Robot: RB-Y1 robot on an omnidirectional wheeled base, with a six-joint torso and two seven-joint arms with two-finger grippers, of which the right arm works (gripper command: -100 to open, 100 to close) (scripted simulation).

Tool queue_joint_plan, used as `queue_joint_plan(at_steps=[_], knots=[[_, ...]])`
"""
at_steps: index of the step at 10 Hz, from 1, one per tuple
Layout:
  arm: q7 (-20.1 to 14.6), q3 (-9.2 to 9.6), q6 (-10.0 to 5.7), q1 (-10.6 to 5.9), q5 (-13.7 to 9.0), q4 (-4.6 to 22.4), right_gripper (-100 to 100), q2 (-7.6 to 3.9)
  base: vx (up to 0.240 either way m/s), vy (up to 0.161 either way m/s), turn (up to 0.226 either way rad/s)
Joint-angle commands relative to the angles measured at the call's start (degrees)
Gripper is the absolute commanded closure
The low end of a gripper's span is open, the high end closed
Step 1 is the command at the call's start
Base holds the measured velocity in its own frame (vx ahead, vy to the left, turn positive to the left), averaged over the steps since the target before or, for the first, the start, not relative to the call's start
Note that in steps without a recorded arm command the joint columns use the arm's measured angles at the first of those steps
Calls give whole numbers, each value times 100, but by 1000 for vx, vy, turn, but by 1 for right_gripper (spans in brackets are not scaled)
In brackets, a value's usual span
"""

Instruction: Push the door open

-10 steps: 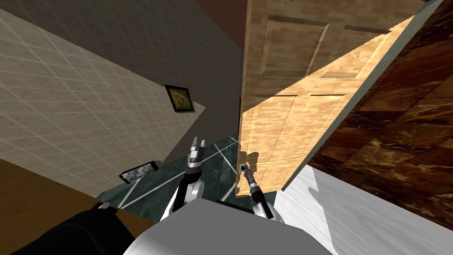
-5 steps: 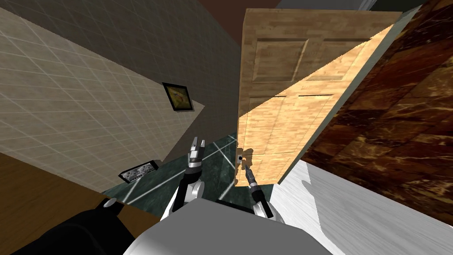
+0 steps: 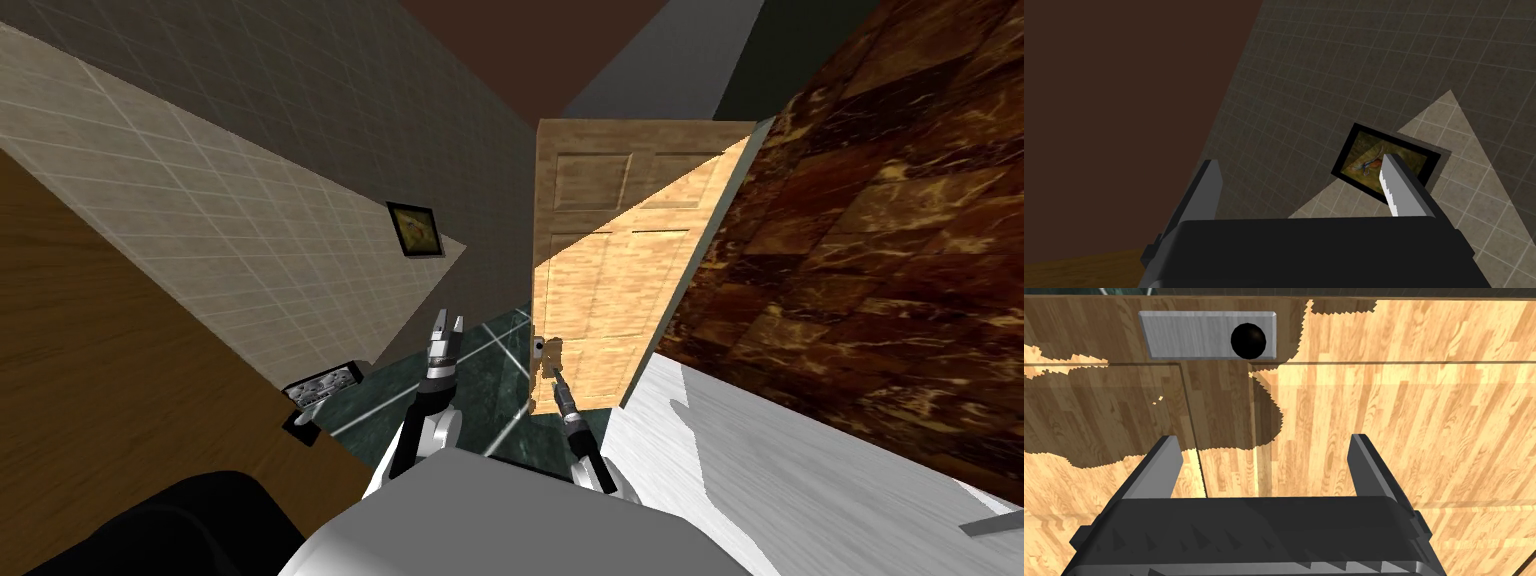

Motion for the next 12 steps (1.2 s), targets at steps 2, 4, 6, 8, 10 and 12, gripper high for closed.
queue_joint_plan(at_steps=[2,4,6,8,10,12], knots=[[19,-30,-49,-16,-8,43,-100,-4,208,45,21],[37,-61,-95,-19,-15,77,-100,1,222,67,34],[55,-92,-140,-23,-23,110,-100,18,208,74,31],[68,-115,-175,-25,-29,136,-100,42,181,68,24],[70,-118,-182,-29,-30,146,-100,50,144,0,12],[70,-118,-182,-29,-30,146,100,50,-28,5,1]])
